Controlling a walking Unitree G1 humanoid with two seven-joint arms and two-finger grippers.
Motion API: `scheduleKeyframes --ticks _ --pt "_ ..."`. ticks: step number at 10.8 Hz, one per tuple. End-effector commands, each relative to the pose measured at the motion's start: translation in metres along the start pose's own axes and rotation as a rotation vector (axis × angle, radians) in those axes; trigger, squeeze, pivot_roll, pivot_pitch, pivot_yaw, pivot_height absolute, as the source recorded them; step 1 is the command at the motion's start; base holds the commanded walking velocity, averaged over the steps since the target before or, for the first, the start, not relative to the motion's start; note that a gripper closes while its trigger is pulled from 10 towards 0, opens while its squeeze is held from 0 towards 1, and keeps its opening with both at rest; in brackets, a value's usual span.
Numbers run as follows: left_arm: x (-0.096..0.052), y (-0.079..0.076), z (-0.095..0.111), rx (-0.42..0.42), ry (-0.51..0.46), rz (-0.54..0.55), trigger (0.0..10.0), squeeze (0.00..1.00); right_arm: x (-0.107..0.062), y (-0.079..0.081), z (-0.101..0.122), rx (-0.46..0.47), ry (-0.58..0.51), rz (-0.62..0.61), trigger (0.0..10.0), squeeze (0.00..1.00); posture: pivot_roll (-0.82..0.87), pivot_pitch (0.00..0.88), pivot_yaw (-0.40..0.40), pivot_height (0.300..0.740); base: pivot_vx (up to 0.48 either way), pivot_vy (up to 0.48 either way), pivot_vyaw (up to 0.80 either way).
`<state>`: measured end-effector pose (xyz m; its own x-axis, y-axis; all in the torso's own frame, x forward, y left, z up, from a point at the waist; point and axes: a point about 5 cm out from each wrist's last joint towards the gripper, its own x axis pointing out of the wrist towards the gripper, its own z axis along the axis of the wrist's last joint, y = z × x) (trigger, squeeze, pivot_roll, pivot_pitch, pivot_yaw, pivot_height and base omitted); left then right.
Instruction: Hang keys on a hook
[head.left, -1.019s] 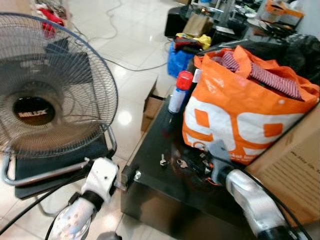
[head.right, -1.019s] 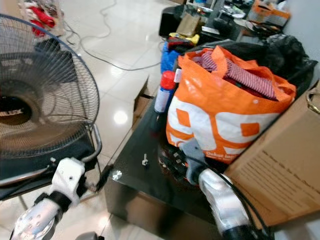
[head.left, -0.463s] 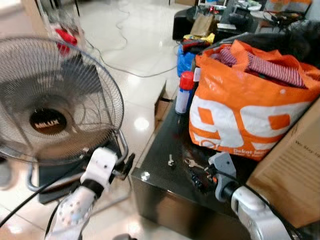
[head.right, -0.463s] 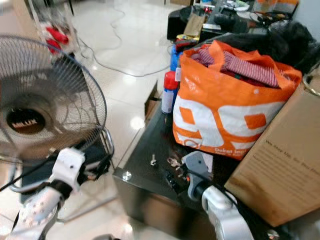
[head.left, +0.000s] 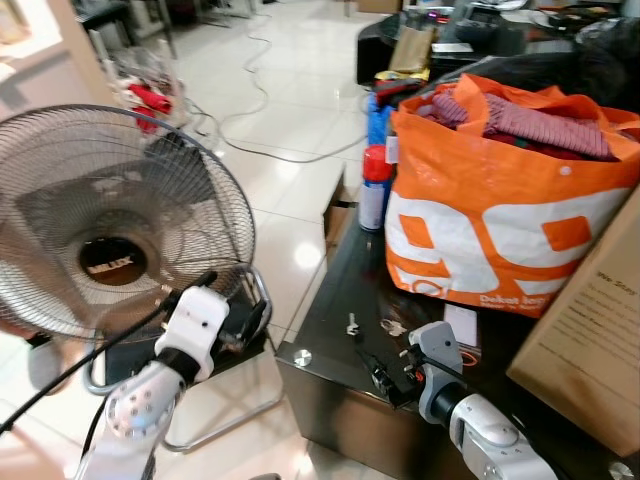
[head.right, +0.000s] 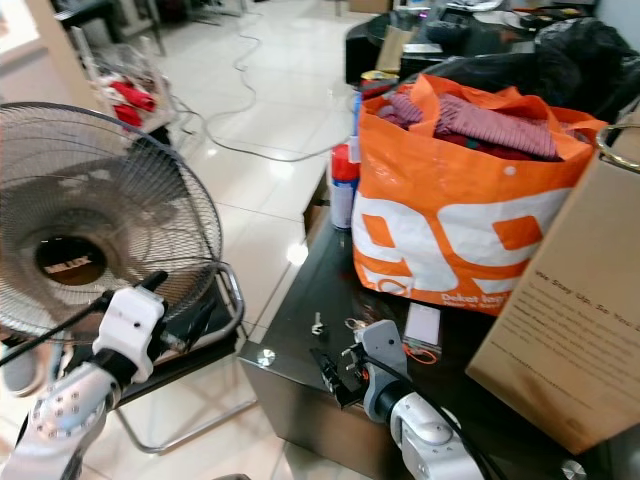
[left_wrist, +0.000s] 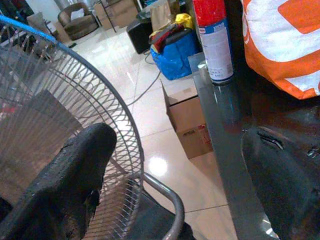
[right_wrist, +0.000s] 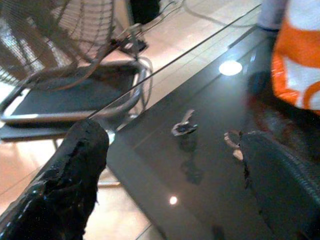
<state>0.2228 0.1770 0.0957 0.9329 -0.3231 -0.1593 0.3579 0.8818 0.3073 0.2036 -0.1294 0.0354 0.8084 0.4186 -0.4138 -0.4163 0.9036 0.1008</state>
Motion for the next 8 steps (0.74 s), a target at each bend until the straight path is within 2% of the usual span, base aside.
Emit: scheduleKeyframes --ticks 1,4,6,7,8 --pt "-0.001 0.008 -0.002 0.004 0.009 0.018 10.0 0.00 0.001 -0.004 0.004 -0.009 -0.021 -0.034 10.0 0.00 0.00 0.000 0.138 0.740 0.000 0.000 0.00" --pt "0.000 0.002 -0.003 -0.022 0.018 0.027 10.0 0.00 0.004 -0.026 0.010 -0.009 -0.063 -0.143 10.0 0.00 -0.01 0.000 0.146 0.740 0.000 0.000 0.00" --pt "-0.003 -0.008 -0.009 -0.081 0.021 0.051 10.0 0.00 0.003 -0.039 0.015 -0.035 -0.093 -0.224 10.0 0.00 -0.05 0.000 0.101 0.740 0.000 0.000 0.00" --pt "0.003 -0.006 -0.017 -0.104 0.037 0.086 10.0 0.00 0.007 -0.042 0.013 -0.019 -0.088 -0.266 10.0 0.25 -0.05 0.000 0.076 0.740 0.000 0.000 0.00" --pt "0.009 -0.010 -0.017 -0.098 0.031 0.059 10.0 0.00 0.014 -0.043 0.007 0.006 -0.065 -0.260 10.0 1.00 -0.05 0.000 0.055 0.740 0.000 0.000 0.00"
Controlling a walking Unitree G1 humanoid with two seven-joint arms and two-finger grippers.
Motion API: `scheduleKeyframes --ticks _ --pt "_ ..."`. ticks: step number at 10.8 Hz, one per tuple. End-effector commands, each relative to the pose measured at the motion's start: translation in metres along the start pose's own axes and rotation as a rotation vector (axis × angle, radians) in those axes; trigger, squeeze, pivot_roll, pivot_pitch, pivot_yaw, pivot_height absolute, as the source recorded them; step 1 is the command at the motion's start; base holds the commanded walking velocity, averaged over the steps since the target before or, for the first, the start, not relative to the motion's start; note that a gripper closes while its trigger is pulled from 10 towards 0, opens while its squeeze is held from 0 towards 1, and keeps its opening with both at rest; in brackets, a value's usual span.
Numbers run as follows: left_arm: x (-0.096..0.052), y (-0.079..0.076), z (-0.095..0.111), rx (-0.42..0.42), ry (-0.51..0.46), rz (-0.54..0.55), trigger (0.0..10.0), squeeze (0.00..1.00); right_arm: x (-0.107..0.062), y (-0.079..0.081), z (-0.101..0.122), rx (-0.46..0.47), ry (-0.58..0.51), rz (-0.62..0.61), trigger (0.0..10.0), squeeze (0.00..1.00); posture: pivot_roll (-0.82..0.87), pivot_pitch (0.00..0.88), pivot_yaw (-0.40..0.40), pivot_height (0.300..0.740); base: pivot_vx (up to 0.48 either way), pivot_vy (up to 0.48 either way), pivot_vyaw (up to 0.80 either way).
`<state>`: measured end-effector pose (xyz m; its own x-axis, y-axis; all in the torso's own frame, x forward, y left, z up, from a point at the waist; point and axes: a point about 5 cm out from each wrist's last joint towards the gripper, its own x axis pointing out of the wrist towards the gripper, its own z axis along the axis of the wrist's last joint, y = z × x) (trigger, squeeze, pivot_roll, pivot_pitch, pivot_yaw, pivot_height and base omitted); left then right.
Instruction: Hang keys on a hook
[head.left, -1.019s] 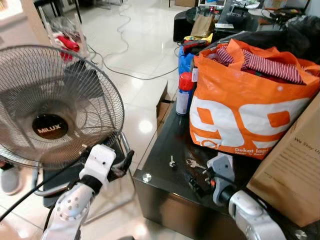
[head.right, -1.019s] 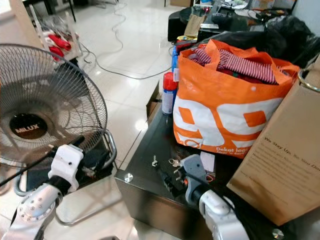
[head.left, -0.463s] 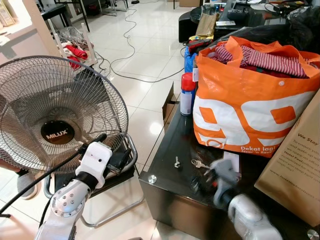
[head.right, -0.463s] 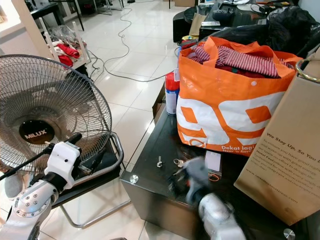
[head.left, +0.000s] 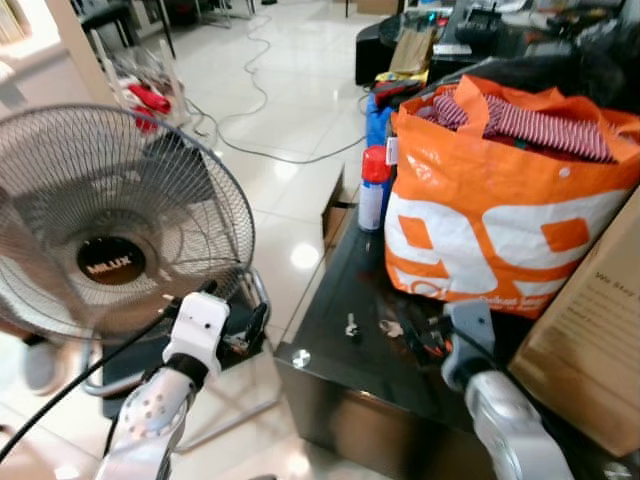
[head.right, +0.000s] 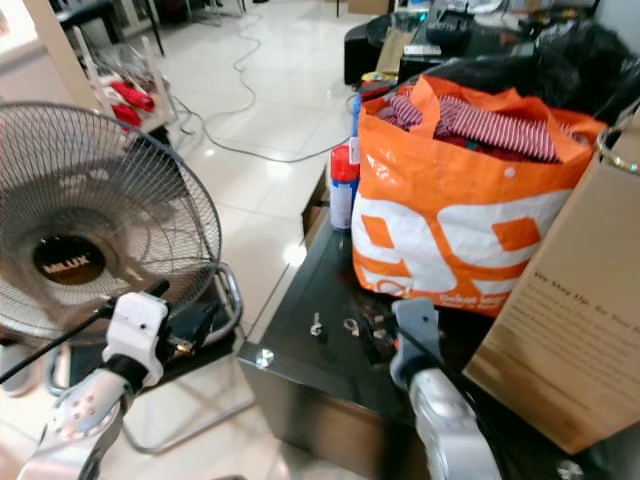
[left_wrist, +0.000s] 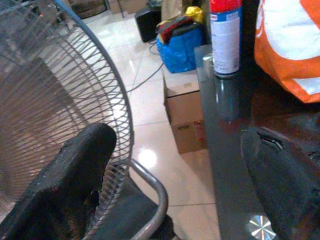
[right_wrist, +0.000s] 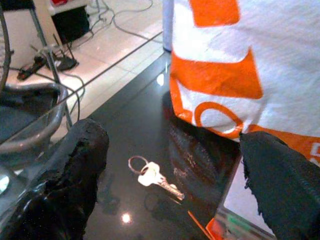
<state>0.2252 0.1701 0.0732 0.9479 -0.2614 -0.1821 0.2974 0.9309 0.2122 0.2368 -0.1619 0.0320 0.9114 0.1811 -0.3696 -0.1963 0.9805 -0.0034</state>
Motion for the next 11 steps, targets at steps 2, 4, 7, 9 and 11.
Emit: scheduleKeyframes --ticks 2,4,7,9,11 --pt "0.004 0.001 0.004 0.027 -0.011 -0.037 10.0 0.00 0.011 0.007 -0.011 -0.046 0.068 0.053 10.0 1.00 -0.04 0.000 0.042 0.740 0.000 0.000 0.00" --pt "0.004 0.002 0.001 0.034 -0.008 -0.061 10.0 0.00 0.023 0.017 -0.021 -0.093 0.149 0.118 10.0 1.00 -0.04 0.007 0.041 0.740 0.000 0.000 0.00" --pt "-0.002 -0.003 0.002 0.045 -0.004 -0.115 10.0 0.00 0.027 0.030 -0.022 -0.102 0.146 0.220 10.0 1.00 -0.04 0.056 0.040 0.740 0.000 0.000 0.00" --pt "-0.006 -0.004 0.002 0.056 0.002 -0.141 10.0 0.00 0.026 0.033 -0.023 -0.110 0.138 0.236 10.0 1.00 -0.05 0.104 0.040 0.740 0.000 0.000 0.00" --pt "-0.012 -0.001 0.005 0.074 0.003 -0.171 10.0 0.00 0.023 0.046 -0.022 -0.118 0.121 0.325 10.0 1.00 -0.03 0.179 0.028 0.740 0.000 0.000 0.00"
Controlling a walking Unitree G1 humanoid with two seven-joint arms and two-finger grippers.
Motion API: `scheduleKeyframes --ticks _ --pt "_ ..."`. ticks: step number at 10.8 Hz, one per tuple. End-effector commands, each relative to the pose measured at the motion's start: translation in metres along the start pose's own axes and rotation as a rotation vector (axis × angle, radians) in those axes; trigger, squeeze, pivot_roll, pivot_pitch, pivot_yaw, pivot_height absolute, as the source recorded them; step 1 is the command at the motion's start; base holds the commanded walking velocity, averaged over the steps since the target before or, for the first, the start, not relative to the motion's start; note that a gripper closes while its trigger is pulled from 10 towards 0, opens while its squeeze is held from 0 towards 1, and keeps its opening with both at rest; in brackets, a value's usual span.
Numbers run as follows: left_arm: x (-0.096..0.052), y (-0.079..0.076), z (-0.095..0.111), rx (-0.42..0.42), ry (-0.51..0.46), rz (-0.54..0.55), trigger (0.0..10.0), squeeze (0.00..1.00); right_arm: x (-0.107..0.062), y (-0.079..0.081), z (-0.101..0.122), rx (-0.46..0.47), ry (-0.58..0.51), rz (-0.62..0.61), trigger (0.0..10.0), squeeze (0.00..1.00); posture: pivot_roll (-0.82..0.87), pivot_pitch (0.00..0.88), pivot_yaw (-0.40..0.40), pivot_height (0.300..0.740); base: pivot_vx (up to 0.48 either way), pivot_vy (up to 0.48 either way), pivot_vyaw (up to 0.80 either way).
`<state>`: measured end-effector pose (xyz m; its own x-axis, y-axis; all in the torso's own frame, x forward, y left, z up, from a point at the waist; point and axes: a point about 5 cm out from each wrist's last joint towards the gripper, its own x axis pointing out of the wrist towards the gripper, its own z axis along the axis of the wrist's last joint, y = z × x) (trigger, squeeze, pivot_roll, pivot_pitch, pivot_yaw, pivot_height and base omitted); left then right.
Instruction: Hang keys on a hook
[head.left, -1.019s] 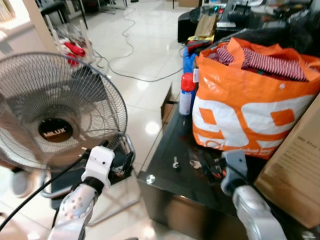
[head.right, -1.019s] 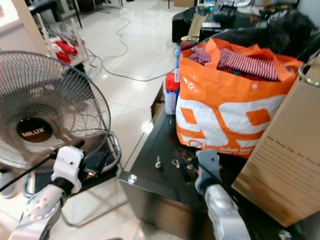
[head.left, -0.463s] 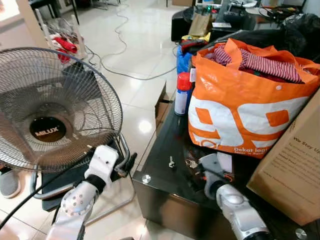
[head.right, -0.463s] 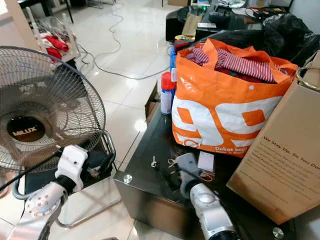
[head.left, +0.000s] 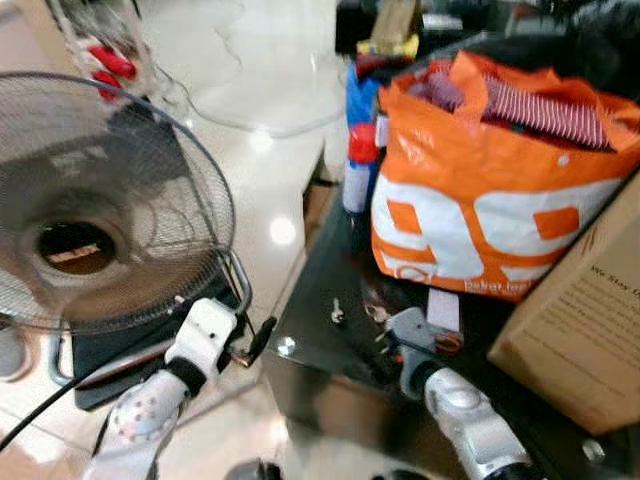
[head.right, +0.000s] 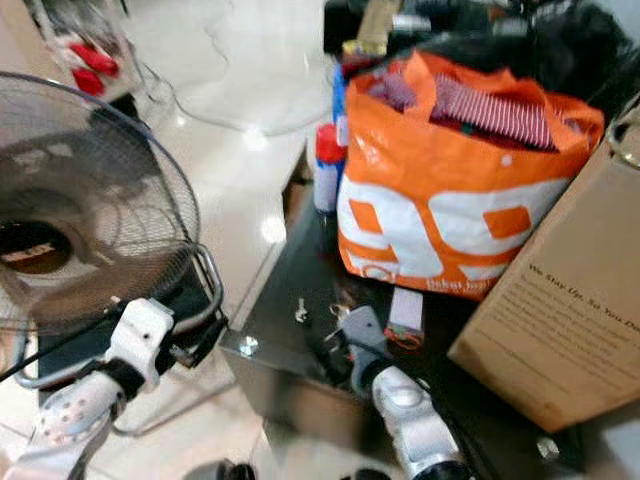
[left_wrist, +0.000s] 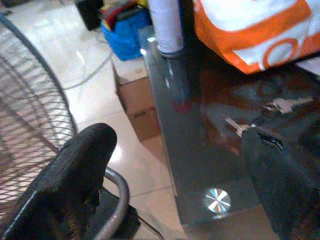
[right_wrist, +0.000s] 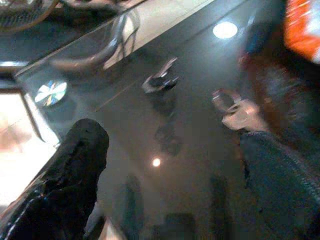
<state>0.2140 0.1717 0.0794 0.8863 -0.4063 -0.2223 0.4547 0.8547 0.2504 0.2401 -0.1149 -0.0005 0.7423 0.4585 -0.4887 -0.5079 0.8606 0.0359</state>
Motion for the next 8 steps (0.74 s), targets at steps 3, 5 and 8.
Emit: scheduleKeyframes --ticks 3,5,8 --pt "-0.015 0.002 0.002 0.022 0.021 -0.021 10.0 0.00 0.008 0.014 0.004 -0.058 -0.006 0.016 10.0 1.00 -0.01 0.235 0.010 0.740 0.000 0.000 0.00" --pt "-0.019 0.004 0.004 0.021 0.026 0.000 10.0 0.00 0.013 0.016 0.023 -0.002 -0.097 0.028 10.0 1.00 0.00 0.228 -0.001 0.740 0.000 0.000 0.00" --pt "-0.017 0.003 0.009 0.026 0.012 0.006 10.0 0.00 0.020 -0.011 0.032 0.016 -0.106 -0.176 10.0 0.00 0.02 0.201 -0.009 0.740 0.000 0.000 0.00"
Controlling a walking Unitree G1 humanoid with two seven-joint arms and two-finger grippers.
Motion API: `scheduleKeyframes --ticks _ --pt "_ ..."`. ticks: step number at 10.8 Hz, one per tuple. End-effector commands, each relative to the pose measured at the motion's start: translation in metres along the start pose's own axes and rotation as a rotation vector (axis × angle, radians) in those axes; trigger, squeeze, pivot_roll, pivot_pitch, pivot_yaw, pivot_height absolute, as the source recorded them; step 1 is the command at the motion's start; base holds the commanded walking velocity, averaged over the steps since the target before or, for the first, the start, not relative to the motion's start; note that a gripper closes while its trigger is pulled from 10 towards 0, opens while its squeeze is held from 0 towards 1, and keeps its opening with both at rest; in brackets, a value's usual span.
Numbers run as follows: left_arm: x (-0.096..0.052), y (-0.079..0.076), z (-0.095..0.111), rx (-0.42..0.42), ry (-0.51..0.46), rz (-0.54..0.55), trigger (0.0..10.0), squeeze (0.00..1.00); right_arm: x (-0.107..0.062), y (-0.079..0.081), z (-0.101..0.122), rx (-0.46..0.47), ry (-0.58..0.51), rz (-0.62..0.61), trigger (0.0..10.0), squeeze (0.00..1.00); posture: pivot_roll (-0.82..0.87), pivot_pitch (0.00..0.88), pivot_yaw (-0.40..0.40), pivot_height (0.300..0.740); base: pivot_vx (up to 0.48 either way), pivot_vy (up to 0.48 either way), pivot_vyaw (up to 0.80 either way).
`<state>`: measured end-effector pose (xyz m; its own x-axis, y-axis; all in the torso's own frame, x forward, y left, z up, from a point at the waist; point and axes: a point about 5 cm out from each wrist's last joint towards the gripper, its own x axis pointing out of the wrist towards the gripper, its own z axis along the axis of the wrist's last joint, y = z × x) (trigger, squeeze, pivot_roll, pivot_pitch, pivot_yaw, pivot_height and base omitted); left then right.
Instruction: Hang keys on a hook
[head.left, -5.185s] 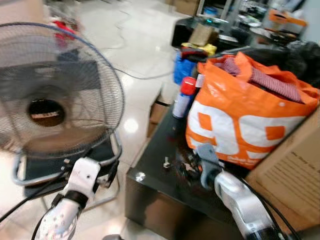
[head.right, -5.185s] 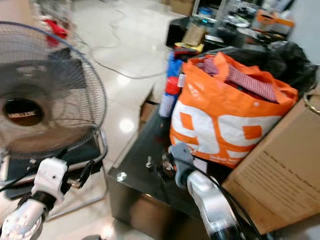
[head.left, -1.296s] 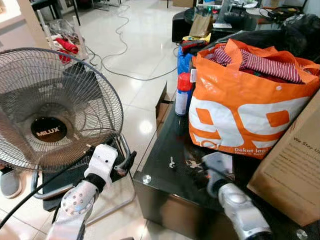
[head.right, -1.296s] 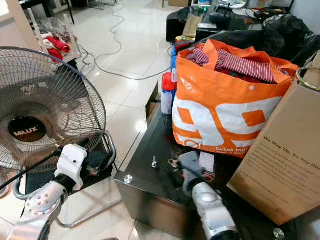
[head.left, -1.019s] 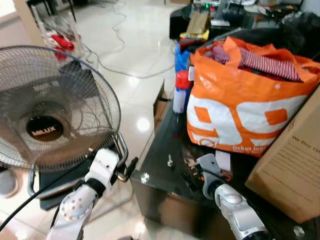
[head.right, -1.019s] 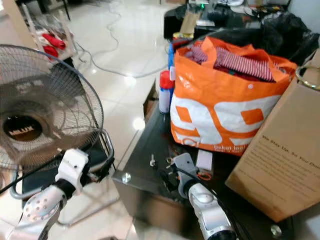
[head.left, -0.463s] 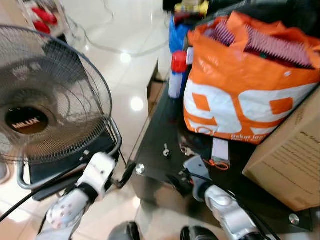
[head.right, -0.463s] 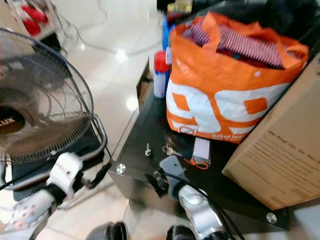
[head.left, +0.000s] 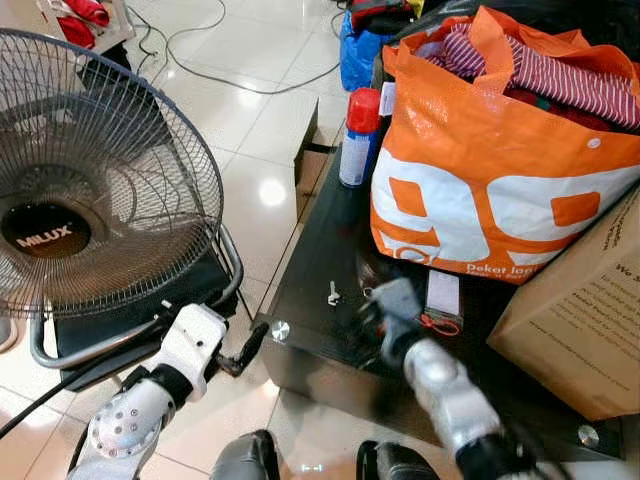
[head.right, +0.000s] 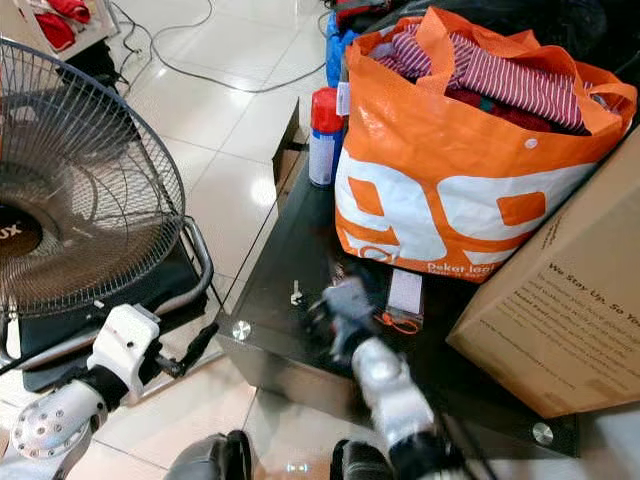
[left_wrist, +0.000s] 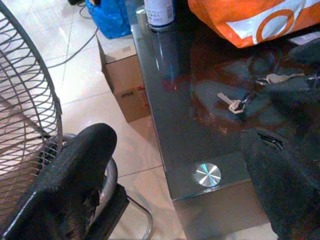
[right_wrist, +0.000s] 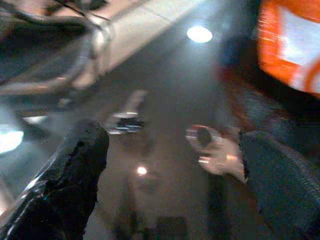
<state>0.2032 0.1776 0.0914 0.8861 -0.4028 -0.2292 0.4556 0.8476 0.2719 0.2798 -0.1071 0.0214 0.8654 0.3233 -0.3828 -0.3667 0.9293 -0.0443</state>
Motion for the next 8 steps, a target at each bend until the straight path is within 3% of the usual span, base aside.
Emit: scheduleKeyframes --ticks 1,4,8 --pt "-0.001 0.000 0.001 0.008 0.001 0.001 10.0 0.00 -0.001 -0.009 -0.006 -0.011 0.036 -0.042 10.0 0.00 0.02 0.191 -0.010 0.740 0.000 0.000 0.00" --pt "0.002 -0.003 0.000 0.026 0.004 -0.048 10.0 0.00 -0.008 -0.016 -0.012 -0.097 0.064 0.026 10.0 0.00 0.01 0.156 -0.017 0.740 0.000 0.000 0.00" --pt "-0.003 -0.004 0.000 0.024 0.015 -0.071 10.0 0.00 0.008 0.005 -0.011 -0.038 0.087 0.026 10.0 0.00 0.03 0.183 -0.005 0.740 0.000 0.000 0.00"
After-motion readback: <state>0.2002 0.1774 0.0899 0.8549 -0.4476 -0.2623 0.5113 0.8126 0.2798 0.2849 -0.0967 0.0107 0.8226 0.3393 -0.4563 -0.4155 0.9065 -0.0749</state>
